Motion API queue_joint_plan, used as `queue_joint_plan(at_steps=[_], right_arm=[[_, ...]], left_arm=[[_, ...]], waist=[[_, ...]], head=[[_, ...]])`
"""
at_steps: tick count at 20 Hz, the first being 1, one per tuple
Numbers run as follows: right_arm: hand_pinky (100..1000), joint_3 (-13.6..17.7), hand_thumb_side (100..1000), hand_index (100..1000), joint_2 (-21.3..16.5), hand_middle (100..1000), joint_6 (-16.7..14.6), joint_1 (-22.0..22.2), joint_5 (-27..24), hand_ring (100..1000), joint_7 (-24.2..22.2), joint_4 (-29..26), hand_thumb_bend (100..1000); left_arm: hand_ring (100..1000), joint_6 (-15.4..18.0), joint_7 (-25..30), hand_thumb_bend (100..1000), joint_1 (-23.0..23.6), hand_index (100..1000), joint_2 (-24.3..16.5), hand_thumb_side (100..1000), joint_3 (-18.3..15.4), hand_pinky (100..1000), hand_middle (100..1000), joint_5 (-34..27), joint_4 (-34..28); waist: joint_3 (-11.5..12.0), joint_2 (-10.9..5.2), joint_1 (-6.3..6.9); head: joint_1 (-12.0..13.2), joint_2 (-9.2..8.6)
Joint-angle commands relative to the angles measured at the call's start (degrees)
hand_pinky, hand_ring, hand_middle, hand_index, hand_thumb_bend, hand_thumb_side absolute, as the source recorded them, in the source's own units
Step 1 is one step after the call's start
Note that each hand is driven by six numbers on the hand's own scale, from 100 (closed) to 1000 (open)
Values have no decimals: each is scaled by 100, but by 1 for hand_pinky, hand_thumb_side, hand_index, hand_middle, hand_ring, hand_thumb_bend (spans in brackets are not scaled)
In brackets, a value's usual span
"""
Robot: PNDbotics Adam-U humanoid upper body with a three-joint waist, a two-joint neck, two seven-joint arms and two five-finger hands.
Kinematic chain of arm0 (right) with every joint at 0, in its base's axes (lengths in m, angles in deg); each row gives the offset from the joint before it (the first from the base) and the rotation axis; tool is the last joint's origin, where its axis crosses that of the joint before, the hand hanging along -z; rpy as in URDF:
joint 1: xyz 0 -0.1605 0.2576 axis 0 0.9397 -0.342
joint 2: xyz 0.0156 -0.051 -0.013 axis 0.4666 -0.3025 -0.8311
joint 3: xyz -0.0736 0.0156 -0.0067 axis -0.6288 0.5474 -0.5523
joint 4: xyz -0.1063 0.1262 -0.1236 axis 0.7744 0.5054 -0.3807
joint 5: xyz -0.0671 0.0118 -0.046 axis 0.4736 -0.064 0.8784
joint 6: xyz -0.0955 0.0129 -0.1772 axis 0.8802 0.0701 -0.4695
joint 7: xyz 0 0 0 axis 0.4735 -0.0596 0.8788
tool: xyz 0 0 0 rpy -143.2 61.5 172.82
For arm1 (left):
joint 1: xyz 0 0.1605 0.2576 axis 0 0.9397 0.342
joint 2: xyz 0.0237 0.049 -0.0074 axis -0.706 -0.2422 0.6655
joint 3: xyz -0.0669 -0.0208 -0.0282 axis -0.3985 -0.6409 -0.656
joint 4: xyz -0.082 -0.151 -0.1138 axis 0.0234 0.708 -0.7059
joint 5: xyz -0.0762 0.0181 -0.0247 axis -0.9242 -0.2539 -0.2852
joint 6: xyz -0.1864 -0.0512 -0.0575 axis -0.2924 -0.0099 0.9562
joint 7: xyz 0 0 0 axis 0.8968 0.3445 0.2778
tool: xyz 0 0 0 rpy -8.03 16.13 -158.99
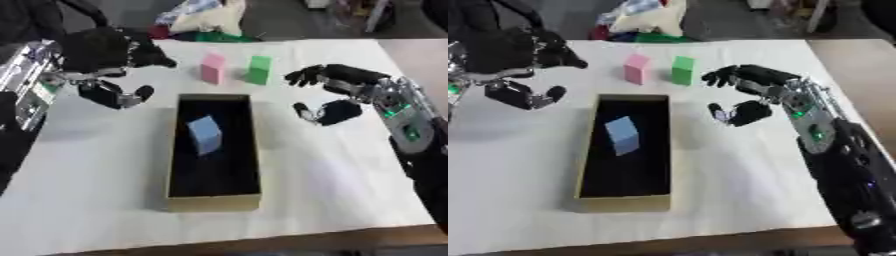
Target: Pick up objects on the table and place them in the box.
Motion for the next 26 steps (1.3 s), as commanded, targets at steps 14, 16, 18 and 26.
queue_joint_plan(at_steps=[14, 16, 18, 26], right_arm=[[845, 1174, 576, 1000, 303, 917, 1078, -1199, 1370, 880, 1177, 1776, 420], [840, 1278, 574, 1000, 347, 910, 1237, -1254, 1553, 878, 1360, 1963, 418], [839, 1397, 574, 1000, 387, 908, 1349, -1293, 1739, 877, 1546, 2128, 418], [825, 1796, 589, 1000, 501, 892, 1503, -1329, 2246, 866, 1981, 2475, 407]], left_arm=[[722, -623, 90, 100, 516, 923, 282, 627, -303, 849, 670, -1430, -845], [721, -663, 239, 100, 538, 923, 319, 640, -298, 850, 667, -1614, -967], [720, -700, 387, 100, 573, 923, 337, 645, -291, 850, 666, -1800, -1096], [717, -881, 989, 100, 700, 922, 358, 676, -364, 851, 658, -2520, -1473]], waist=[[523, -21, -64], [586, 0, -66], [645, 25, -67], [793, 106, -42]], head=[[-523, -192], [-564, -204], [-593, -213], [-638, -236]])
